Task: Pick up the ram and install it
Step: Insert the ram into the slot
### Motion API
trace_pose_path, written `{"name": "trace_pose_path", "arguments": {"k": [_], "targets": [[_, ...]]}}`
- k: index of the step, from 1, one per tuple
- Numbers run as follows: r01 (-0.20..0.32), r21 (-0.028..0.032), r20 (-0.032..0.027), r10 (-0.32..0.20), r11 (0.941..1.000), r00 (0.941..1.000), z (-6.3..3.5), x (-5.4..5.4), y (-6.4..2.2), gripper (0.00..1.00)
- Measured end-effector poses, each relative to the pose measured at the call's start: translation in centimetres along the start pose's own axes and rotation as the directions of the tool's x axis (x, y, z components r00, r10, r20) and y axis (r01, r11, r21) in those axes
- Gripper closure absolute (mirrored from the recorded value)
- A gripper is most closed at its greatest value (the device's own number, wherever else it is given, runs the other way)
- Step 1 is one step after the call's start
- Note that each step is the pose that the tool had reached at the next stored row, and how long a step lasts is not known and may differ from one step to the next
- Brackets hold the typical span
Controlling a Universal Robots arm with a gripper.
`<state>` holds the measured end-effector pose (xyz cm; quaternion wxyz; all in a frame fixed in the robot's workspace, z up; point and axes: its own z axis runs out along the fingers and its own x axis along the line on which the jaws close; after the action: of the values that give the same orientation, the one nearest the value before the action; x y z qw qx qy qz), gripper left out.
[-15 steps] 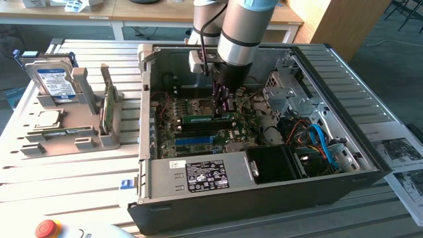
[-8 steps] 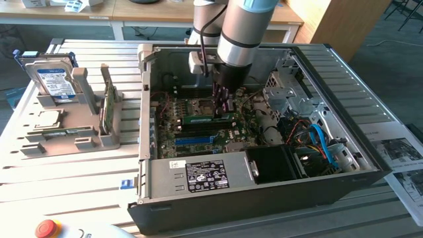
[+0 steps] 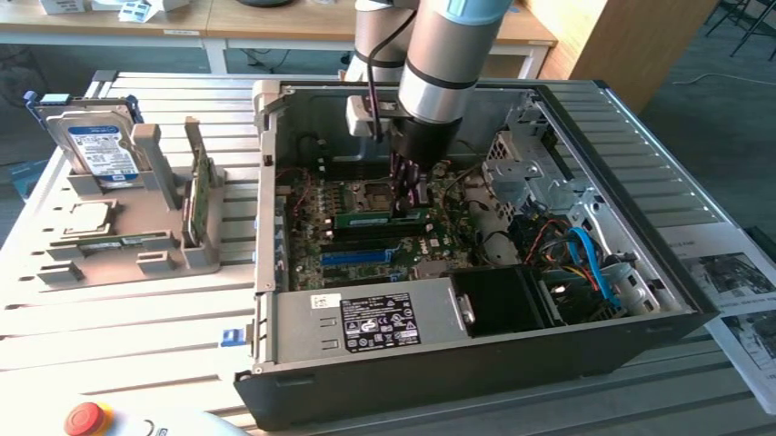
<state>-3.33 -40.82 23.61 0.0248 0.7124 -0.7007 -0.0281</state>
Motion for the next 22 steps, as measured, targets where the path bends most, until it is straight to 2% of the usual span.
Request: {"name": "trace_pose_path", "arguments": {"k": [12,22], "targets": [[0.000,-0.0001,-0.0003,0.000,1.0000,1.0000,-0.02,0.56,0.01,0.88],[0.000,-0.0002,-0.0004,0.000,1.0000,1.0000,0.19,0.59,0.00,0.88]]}}
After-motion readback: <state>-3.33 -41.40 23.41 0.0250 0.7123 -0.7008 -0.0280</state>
